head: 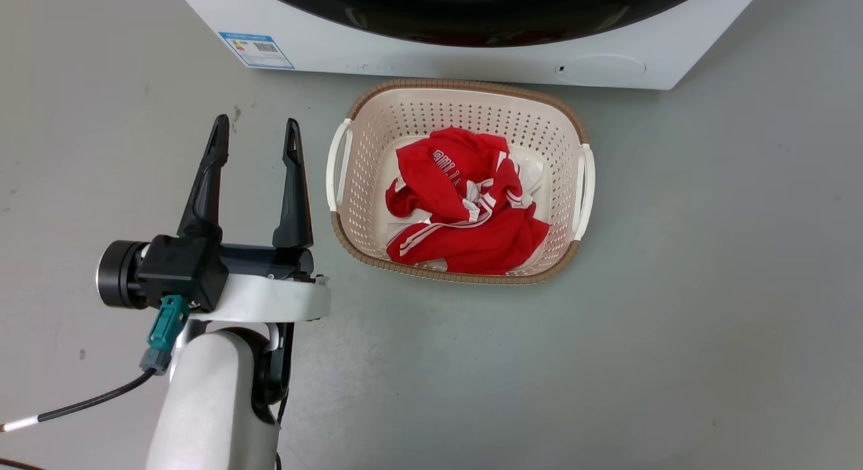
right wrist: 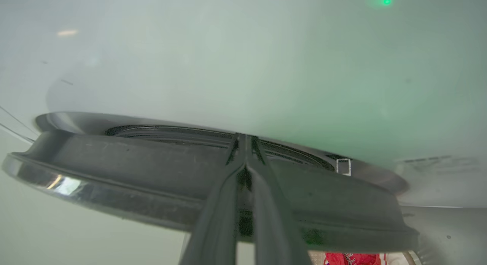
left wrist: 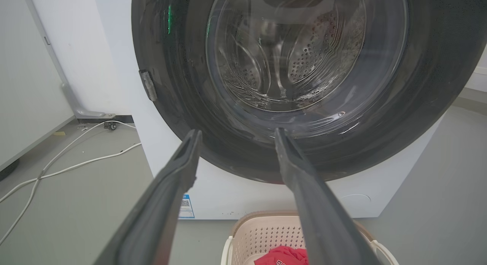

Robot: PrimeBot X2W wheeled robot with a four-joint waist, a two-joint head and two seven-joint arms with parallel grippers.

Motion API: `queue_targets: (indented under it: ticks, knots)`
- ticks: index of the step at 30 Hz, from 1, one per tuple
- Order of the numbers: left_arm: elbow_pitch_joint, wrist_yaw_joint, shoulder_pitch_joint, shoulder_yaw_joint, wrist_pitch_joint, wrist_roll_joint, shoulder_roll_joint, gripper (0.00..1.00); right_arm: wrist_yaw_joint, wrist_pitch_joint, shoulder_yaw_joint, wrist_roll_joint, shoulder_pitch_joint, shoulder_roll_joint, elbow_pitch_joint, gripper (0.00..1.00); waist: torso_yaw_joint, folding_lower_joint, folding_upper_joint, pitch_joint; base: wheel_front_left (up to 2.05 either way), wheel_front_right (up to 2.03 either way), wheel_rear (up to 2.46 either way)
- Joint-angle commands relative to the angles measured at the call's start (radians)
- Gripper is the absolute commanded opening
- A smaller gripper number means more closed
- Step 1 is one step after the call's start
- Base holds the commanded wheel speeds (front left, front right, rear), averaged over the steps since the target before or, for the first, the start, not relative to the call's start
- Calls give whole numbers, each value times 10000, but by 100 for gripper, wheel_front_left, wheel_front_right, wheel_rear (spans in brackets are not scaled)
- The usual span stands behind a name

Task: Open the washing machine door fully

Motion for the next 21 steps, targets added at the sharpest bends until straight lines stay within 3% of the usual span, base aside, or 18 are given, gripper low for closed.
queue_targets:
  ticks: [1,9,21]
  knots:
    - [-16,40,-215,2,-23,-29,-4,100,-8,116,43,-20,-154,154,157,0,-20,-1,0,104,0,0,0]
    - [67,105,-319,-91,-24,13,-3,100,-4,1043,-43,184,-124,433,59,0,-94,-1,0,101,0,0,0]
    - [331,40,90,-29,-23,55,-5,100,-5,3103,-47,728,1416,227,-1245,0,-301,-1,0,-784,0,0,0]
